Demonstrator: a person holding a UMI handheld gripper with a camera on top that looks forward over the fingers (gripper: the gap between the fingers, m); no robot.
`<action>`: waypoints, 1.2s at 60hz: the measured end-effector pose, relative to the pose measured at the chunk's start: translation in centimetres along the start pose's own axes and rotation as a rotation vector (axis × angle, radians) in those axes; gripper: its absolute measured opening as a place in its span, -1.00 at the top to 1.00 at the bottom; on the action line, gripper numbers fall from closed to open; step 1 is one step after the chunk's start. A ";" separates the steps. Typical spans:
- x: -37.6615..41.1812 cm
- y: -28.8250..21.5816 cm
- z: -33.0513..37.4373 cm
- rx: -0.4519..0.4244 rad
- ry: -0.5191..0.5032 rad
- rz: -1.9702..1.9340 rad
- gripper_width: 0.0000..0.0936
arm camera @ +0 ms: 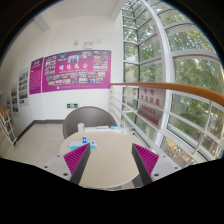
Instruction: Unplug charger
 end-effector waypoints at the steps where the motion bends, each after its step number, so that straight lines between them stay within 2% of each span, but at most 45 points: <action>1: 0.0 0.1 0.0 0.005 0.002 -0.003 -0.84; 10: -0.9 1.8 -0.6 0.070 0.023 -0.025 -0.84; 18: -0.6 4.1 -1.5 0.162 0.033 -0.036 -0.85; 28: 1.5 6.2 -5.5 0.259 -0.002 -0.025 -0.82; 38: 6.1 6.8 -13.3 0.315 -0.067 -0.010 -0.83; 46: 9.7 6.6 -21.3 0.327 -0.103 -0.003 -0.83; 56: 11.7 7.3 -31.1 0.344 -0.106 -0.002 -0.82; 59: 11.7 7.7 -33.5 0.349 -0.101 -0.005 -0.78; 66: 11.4 8.0 -37.7 0.351 -0.092 -0.015 -0.53; 72: 11.0 8.5 -40.0 0.351 -0.094 -0.035 -0.40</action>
Point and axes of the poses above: the point between the fingertips, and its own axes, seen from behind it with the camera up: x to the left, y down, z backward, against the way the camera looks, the point moved 7 cm from there along z, backward, against the way the camera looks, and after that the axes turned 11 degrees about -y, right-handed, at the moved point
